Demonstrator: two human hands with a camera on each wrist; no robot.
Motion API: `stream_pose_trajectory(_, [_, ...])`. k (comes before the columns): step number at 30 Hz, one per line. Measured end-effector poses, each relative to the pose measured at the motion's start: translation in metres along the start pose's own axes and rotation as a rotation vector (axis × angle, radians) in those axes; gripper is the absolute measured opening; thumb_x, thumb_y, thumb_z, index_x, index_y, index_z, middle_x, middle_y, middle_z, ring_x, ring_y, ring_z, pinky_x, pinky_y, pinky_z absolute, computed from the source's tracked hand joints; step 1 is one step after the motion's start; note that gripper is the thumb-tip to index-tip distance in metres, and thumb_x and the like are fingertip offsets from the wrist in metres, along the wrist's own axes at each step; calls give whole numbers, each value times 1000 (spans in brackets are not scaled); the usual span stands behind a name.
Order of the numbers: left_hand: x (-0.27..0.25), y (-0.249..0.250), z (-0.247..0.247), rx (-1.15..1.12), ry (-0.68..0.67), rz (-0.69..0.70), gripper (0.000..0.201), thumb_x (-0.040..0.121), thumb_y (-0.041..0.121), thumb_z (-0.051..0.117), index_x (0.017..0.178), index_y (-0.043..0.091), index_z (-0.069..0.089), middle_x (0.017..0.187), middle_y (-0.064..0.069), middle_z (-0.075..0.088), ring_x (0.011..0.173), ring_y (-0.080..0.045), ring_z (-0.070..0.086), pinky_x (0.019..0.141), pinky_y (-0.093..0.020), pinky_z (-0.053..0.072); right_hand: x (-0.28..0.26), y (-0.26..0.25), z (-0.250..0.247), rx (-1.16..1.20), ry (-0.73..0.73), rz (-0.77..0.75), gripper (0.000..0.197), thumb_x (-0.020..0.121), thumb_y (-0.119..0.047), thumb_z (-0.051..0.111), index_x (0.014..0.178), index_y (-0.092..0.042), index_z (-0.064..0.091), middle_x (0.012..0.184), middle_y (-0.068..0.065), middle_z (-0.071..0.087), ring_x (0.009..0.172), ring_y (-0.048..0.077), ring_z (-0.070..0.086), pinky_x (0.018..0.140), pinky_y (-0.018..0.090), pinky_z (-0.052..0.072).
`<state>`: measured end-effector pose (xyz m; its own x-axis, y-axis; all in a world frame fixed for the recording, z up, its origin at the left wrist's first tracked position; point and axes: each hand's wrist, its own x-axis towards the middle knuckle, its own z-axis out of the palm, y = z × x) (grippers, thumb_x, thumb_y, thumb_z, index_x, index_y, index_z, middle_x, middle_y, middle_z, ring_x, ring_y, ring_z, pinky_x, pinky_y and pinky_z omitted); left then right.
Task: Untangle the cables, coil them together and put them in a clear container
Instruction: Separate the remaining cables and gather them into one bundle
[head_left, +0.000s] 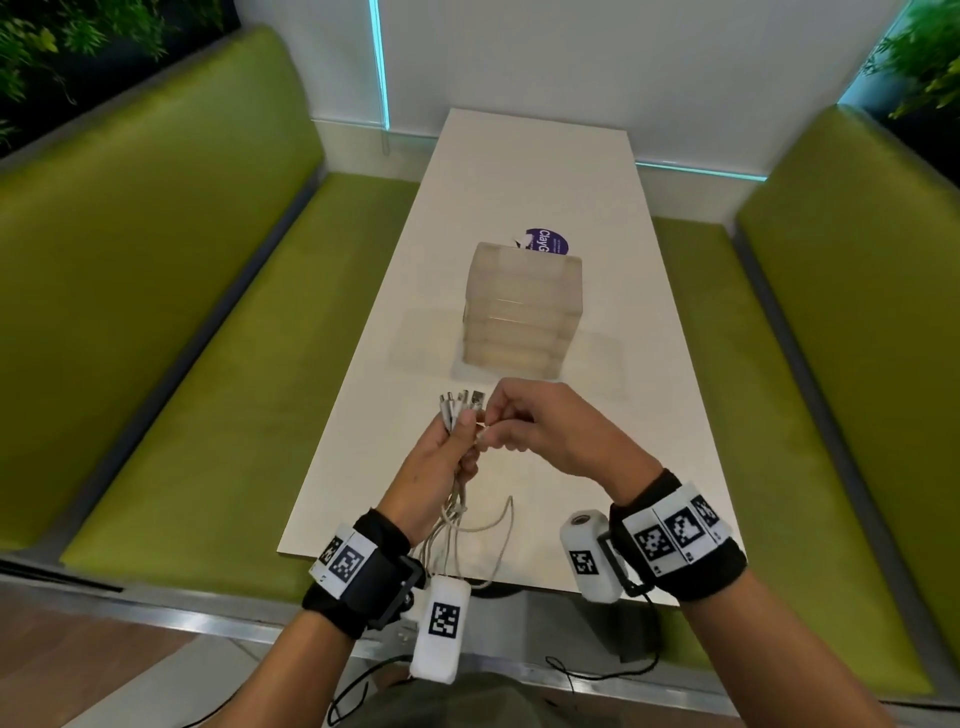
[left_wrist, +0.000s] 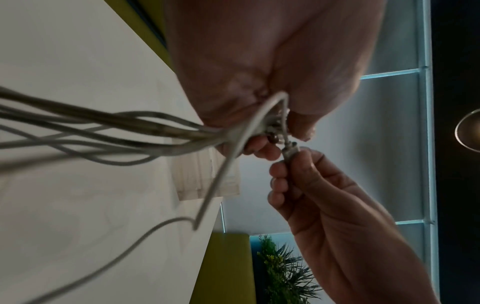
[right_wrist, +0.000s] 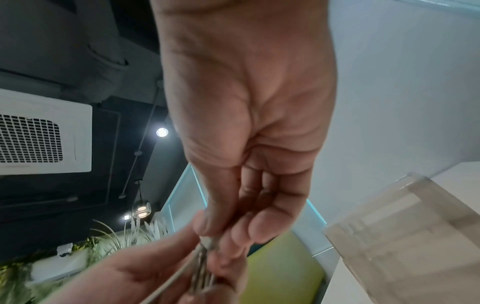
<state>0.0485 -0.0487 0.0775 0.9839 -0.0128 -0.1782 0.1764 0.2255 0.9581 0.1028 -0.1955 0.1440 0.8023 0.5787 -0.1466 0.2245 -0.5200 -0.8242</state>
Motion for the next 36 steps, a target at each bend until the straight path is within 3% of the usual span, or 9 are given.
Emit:
stream_pose_trajectory(4, [-1, 0, -5, 3, -67, 24, 41, 91, 38, 43, 109, 4, 55, 74, 5, 49, 62, -7, 39, 57, -20, 34, 6, 6, 9, 97, 130, 13, 21, 81, -14, 71, 85, -19, 51, 76, 12, 69, 58, 10, 55, 60, 23, 46])
stream_pose_trajectory(8, [-1, 3, -12, -26, -34, 42, 22, 98, 27, 41, 100, 12, 58, 63, 7, 48, 55, -7, 36, 52, -18, 31, 6, 21, 24, 176, 213, 72, 28, 80, -32, 73, 88, -20, 48, 82, 11, 67, 67, 13, 56, 65, 30, 48])
stream_pose_trajectory(11, [4, 4, -16, -121, 79, 56, 21, 99, 24, 42, 103, 13, 60, 58, 7, 45, 52, -7, 33, 52, -20, 27, -1, 39, 40, -72, -133, 73, 35, 81, -41, 69, 108, -22, 57, 120, -2, 59, 108, 13, 53, 91, 27, 42])
stream_pose_trajectory(13, [7, 4, -19, -174, 121, 65, 22, 100, 25, 41, 104, 11, 59, 57, 7, 45, 51, -8, 31, 53, -23, 25, -6, 52, 56, -175, -270, 22, 35, 84, -34, 67, 114, -19, 56, 134, 0, 53, 122, 14, 46, 99, 25, 34])
stream_pose_trajectory(19, [12, 11, -21, -290, 152, 131, 27, 93, 31, 45, 103, 8, 55, 53, 7, 40, 46, -6, 26, 48, -20, 23, -15, 72, 96, -47, -309, 64, 10, 88, -16, 62, 92, -12, 54, 91, 1, 63, 88, 13, 59, 85, 30, 47])
stream_pose_trajectory(23, [12, 11, -22, -285, 153, 142, 30, 92, 33, 45, 103, 8, 55, 54, 7, 38, 47, -6, 25, 48, -20, 22, -20, 78, 109, 27, -256, 124, 10, 89, -16, 61, 97, -20, 57, 89, -4, 63, 80, 8, 60, 80, 22, 49])
stream_pose_trajectory(28, [8, 8, -14, -241, 113, 119, 24, 101, 25, 39, 105, 7, 55, 54, 8, 39, 49, -7, 24, 50, -21, 22, -22, 90, 123, -35, -246, 142, 10, 84, -5, 61, 92, -10, 59, 83, -3, 59, 73, 7, 54, 66, 14, 43])
stream_pose_trajectory(32, [6, 10, -12, -224, 83, 126, 24, 99, 26, 40, 109, 7, 52, 55, 8, 39, 50, -8, 24, 54, -27, 17, -28, 106, 141, -161, -125, 87, 14, 83, -8, 63, 97, -8, 64, 96, 6, 58, 89, 16, 50, 84, 34, 45])
stream_pose_trajectory(36, [3, 13, -19, -223, 95, 129, 22, 101, 23, 39, 107, 8, 52, 55, 8, 39, 48, -6, 25, 51, -23, 19, -38, 112, 143, -290, -58, 41, 37, 86, -26, 63, 122, -18, 60, 116, 4, 50, 109, 18, 41, 94, 29, 37])
